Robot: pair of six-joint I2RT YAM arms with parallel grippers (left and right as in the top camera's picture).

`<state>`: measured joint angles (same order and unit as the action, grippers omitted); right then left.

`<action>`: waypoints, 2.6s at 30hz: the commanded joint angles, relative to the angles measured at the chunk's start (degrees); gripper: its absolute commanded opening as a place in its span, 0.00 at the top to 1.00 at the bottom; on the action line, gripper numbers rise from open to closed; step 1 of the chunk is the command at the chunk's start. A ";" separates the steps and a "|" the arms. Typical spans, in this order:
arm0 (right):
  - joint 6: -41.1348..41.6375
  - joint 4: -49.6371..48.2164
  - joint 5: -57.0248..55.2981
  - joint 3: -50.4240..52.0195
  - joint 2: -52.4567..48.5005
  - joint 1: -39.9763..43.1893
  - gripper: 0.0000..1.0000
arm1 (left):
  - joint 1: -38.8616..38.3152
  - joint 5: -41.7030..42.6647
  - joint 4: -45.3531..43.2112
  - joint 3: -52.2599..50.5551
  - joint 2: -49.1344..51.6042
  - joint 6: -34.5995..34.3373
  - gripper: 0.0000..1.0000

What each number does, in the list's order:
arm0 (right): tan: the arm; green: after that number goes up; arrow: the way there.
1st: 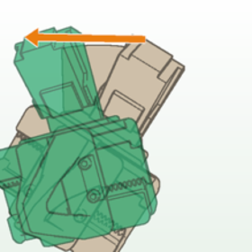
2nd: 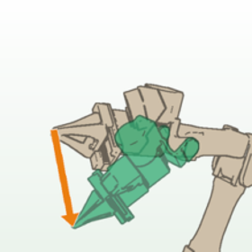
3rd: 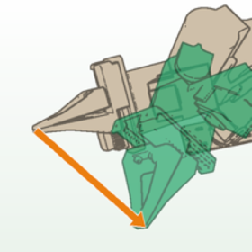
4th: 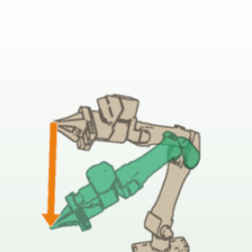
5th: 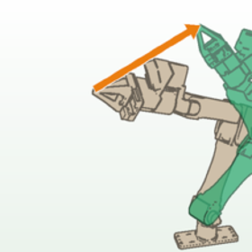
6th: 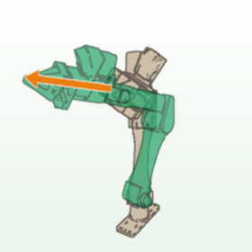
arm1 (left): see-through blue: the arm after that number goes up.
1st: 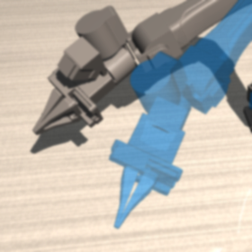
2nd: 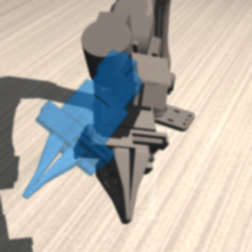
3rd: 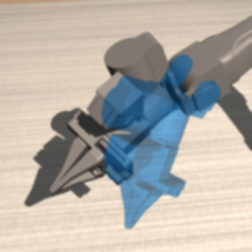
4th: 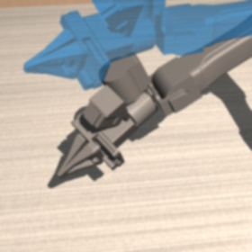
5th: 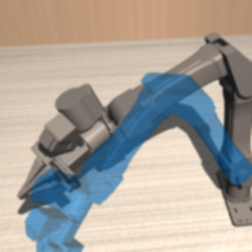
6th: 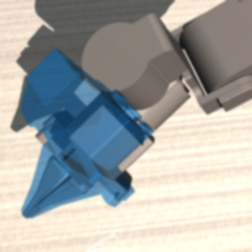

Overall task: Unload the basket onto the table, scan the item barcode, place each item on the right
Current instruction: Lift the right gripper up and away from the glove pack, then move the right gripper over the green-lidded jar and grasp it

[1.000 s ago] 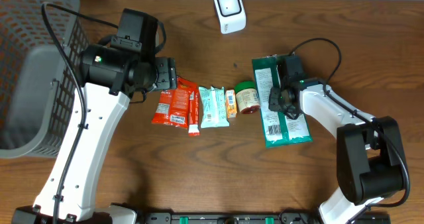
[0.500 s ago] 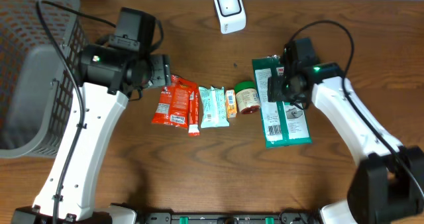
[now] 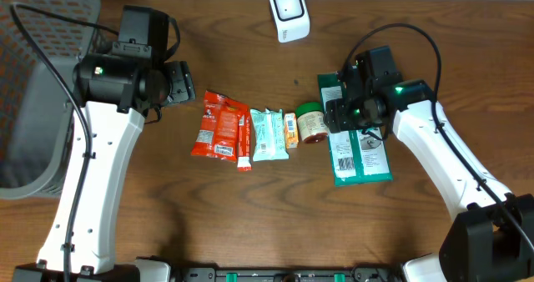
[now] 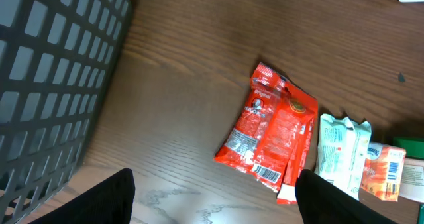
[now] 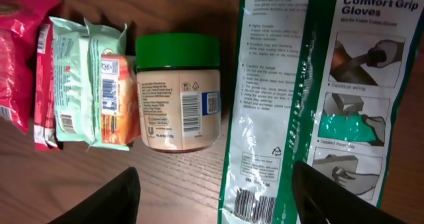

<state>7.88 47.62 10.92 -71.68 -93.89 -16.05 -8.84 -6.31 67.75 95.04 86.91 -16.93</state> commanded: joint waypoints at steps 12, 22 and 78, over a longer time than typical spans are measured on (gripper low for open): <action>-1.36 2.25 1.64 -0.42 -0.24 -0.55 0.22 | 0.09 -0.79 0.33 -0.87 -0.07 -0.76 0.22; -2.86 10.19 1.60 -7.87 -0.24 -0.55 0.16 | 0.11 -0.79 0.33 -0.87 -0.07 -0.79 0.22; -2.36 21.73 -5.46 -38.75 -32.83 -7.19 0.26 | 0.11 -0.79 0.33 -0.87 -0.07 -0.79 0.22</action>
<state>4.29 69.52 6.39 -110.85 -126.28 -23.38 -8.84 -6.37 67.90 95.02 86.91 -16.95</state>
